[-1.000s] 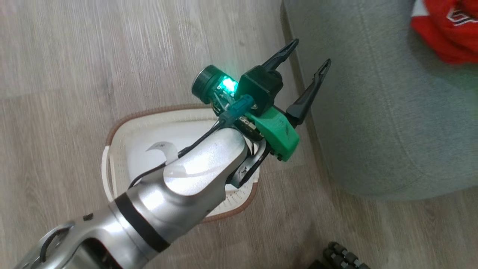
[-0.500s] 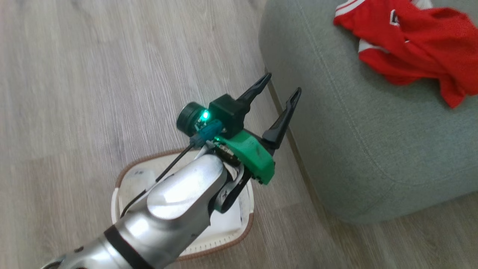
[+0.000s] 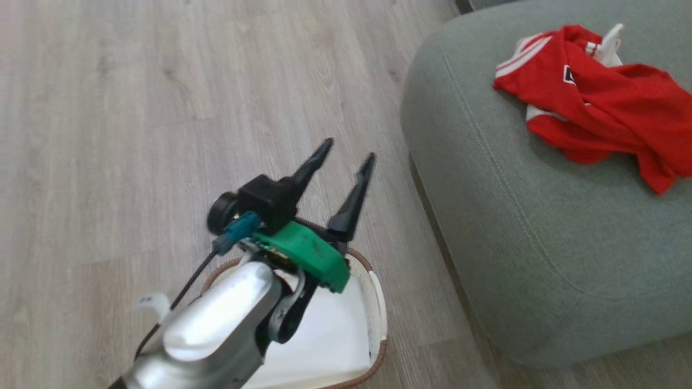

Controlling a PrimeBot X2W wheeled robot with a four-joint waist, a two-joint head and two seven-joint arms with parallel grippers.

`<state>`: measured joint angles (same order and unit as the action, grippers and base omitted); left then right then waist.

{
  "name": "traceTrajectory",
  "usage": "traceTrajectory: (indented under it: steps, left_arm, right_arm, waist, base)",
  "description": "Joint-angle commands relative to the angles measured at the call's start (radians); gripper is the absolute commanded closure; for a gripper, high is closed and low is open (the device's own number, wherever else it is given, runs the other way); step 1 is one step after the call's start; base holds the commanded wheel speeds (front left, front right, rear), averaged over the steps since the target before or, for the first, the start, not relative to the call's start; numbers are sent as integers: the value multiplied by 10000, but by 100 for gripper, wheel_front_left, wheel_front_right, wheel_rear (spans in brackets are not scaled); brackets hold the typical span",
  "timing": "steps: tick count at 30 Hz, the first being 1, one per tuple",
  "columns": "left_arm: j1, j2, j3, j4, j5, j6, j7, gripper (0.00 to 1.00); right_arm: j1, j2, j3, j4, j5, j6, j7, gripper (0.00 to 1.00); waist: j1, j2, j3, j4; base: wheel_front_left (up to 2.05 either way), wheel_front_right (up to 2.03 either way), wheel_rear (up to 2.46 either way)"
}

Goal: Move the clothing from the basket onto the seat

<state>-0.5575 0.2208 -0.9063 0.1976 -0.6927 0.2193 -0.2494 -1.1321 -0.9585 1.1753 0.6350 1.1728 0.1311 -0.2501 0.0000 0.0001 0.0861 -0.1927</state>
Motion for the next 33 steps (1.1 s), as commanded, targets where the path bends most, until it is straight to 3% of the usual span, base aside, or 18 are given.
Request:
traceTrajectory:
  steps: [1, 9, 15, 19, 27, 33]
  left_arm:
    - [-275, 247, 498, -368, -18, 71, -123, 0]
    - [968, 959, 1596, -1327, -43, 648, -123, 0]
    - [1959, 1234, 2460, -1946, 158, 966, -123, 0]
    - [2832, 1207, 3187, -2265, 554, 1124, -123, 0]
    - [4075, 606, 4502, -2586, 1811, 1033, -124, 0]
    - [4718, 84, 5292, -2305, 2599, 363, -124, 0]
  right_arm:
    - [258, -339, -365, -141, 13, -4, -103, 0]
    - [3344, 214, -4906, -1216, -1402, -4, -114, 0]
    - [6188, 1374, -8098, -2321, -3064, -4, -115, 0]
    - [7876, 2371, -9635, -3417, -4140, -4, -115, 0]
    - [10301, 4392, -11339, -5229, -5660, -4, -116, 0]
    - [11068, 5424, -11547, -5812, -6366, -4, -116, 0]
  waist:
    - [0, -1, -182, 204]
    - [0, -1, -567, 701]
    - [0, -1, -717, 1047]
    - [0, -1, -780, 1210]
    - [0, -1, -785, 1552]
    - [0, -1, -784, 1629]
  base:
    - [0, 0, 0]
    - [0, 0, 0]
    - [0, 0, 0]
    - [0, 0, 0]
    - [0, 0, 0]
    - [0, 0, 0]
